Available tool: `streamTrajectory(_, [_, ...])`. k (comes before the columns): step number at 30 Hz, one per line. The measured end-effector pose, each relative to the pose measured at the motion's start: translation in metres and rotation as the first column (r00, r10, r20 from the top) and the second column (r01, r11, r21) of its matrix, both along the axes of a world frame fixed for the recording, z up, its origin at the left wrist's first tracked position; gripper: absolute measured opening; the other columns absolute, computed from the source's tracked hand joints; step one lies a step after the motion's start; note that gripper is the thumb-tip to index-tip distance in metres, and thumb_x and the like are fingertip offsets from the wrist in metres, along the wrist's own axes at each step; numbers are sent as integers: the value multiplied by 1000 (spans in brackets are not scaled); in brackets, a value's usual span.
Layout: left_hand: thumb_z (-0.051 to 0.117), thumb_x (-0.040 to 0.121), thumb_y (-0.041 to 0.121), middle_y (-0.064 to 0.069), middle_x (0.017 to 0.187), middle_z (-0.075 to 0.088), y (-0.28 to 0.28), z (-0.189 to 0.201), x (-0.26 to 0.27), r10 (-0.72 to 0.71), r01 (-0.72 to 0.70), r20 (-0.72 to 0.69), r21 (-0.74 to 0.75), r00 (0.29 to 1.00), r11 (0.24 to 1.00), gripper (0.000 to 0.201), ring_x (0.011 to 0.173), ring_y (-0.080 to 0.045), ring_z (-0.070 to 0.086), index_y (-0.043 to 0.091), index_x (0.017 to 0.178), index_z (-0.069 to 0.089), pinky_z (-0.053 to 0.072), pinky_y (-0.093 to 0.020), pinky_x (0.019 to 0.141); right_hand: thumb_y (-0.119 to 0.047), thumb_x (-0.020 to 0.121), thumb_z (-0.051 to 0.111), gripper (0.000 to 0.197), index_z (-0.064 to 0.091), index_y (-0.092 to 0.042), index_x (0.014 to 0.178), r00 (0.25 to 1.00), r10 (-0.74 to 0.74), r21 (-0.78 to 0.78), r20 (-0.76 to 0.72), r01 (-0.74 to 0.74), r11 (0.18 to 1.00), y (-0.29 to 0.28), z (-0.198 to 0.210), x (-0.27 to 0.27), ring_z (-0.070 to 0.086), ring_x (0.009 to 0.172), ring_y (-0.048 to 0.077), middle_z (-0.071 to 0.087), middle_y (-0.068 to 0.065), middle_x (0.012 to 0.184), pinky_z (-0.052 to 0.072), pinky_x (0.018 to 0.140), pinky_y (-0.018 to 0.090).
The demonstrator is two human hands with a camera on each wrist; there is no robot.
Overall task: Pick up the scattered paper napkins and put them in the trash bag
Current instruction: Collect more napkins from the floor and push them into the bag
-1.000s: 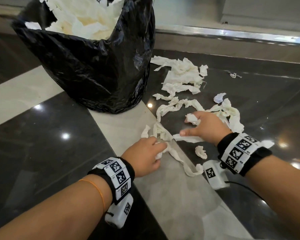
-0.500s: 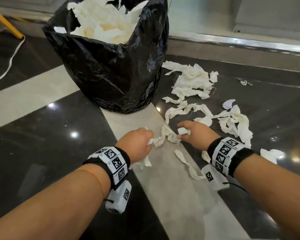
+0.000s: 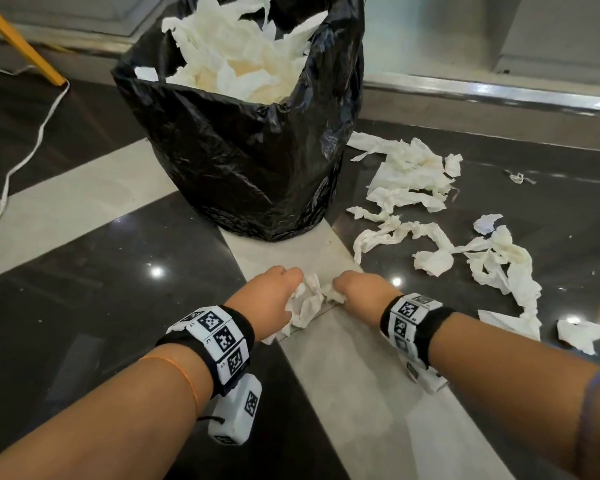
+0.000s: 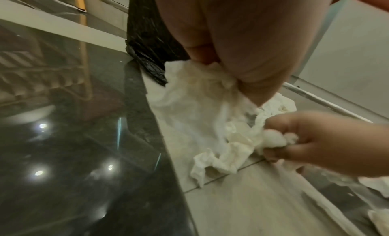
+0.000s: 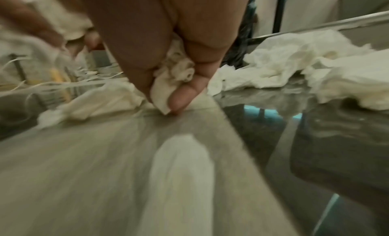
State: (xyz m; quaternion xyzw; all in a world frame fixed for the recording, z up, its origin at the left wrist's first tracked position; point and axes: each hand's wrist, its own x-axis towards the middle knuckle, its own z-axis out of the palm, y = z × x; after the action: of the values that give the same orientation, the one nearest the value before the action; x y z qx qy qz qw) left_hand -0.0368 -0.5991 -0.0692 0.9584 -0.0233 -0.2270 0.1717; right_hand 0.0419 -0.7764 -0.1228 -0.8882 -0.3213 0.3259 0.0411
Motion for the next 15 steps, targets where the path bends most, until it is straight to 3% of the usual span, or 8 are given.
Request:
streamTrajectory(2, [53, 84, 11, -4, 94, 45, 8, -3, -3, -5, 5, -33, 13, 999, 1000, 23, 78, -22, 50, 12, 105, 44, 41, -31, 67, -6, 86, 45, 20, 51, -17, 101, 992, -119, 94, -38, 122, 988, -9, 8, 12, 59, 91, 30, 57, 7, 99, 45, 74, 33])
streamTrajectory(5, [51, 87, 11, -4, 93, 43, 12, -10, -3, -18, 21, -60, 53, 998, 998, 21, 75, -22, 46, 11, 106, 44, 37, -30, 64, -14, 89, 49, 32, 50, -28, 119, 924, -366, 248, -114, 383, 890, -33, 29, 22, 56, 82, 18, 56, -3, 97, 43, 72, 29])
streamTrajectory(6, [51, 86, 10, -5, 96, 45, 10, -12, -2, -14, 17, -56, 45, 998, 999, 22, 74, -23, 47, 12, 107, 44, 37, -31, 64, -18, 89, 52, 27, 54, -29, 115, 894, -424, 292, -144, 448, 845, -43, 36, 23, 56, 79, 16, 59, -3, 96, 44, 72, 28])
streamTrajectory(8, [53, 86, 13, -7, 109, 46, 3, -21, -1, -10, 9, -76, -17, 997, 1000, 33, 77, -27, 53, 17, 117, 44, 42, -32, 67, -25, 87, 56, 4, 60, -24, 87, 853, -506, 326, -127, 518, 791, -66, 45, 21, 57, 73, 18, 63, 0, 86, 44, 69, 30])
streamTrajectory(10, [58, 83, 15, -5, 118, 39, -6, -31, -3, -37, 25, -160, -76, 986, 997, 59, 88, -29, 60, 30, 135, 34, 49, -33, 77, -35, 83, 61, 19, 50, -28, 69, 825, -561, 269, -62, 555, 787, -90, 47, 13, 55, 76, 21, 57, 0, 79, 43, 69, 32])
streamTrajectory(12, [60, 82, 12, -5, 126, 34, -13, -44, -6, -90, 85, -230, -33, 969, 996, 73, 96, -29, 60, 36, 141, 25, 51, -33, 85, -49, 75, 65, 26, 49, -30, 80, 802, -596, 144, -19, 592, 793, -108, 44, 1, 56, 87, 22, 54, 0, 93, 46, 75, 33])
streamTrajectory(15, [53, 86, 8, -9, 127, 43, -23, -55, -8, -196, 216, -231, 65, 953, 974, 44, 97, -31, 60, 18, 129, 46, 48, -34, 81, -73, 54, 68, 87, 41, -27, 122, 806, -592, -94, 22, 591, 801, -123, 31, -26, 53, 108, 29, 47, 7, 119, 49, 91, 40])
